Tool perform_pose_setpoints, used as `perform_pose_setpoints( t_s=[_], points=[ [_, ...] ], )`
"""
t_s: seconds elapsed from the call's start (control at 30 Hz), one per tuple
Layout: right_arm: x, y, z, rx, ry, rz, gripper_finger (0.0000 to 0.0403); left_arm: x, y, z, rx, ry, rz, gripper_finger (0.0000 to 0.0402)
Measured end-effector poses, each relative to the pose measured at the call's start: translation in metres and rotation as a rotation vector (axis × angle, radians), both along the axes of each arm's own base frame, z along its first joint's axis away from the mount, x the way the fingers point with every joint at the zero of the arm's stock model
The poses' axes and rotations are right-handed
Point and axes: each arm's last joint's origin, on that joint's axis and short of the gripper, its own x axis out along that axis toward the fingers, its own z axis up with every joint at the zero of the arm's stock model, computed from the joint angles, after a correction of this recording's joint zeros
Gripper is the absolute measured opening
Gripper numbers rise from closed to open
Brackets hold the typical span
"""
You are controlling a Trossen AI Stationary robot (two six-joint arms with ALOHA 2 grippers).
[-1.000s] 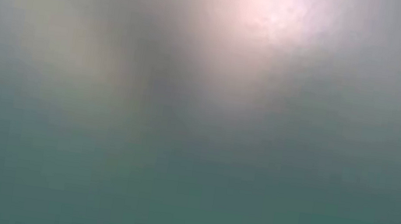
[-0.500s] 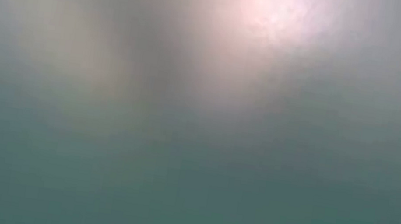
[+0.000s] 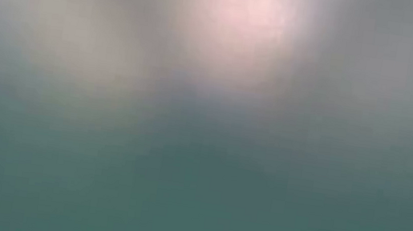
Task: Fold microfiber towels
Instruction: Fold the right blue microfiber cloth
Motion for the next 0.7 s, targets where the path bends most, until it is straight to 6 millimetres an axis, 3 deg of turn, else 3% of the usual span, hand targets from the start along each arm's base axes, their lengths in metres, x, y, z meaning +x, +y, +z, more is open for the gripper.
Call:
perform_pose_setpoints(
  t_s=[0.37, 0.7],
  points=[
    [-0.035, 0.007, 0.079, -0.065, -0.249, 0.014, 0.0000, -0.030, 0.028, 0.054, 0.227, -0.072, 0.023, 0.0000],
    [-0.041, -0.002, 0.141, -0.186, -0.346, -0.001, 0.0000, -0.059, 0.060, 0.115, 0.362, -0.261, -0.012, 0.0000]
  ],
)
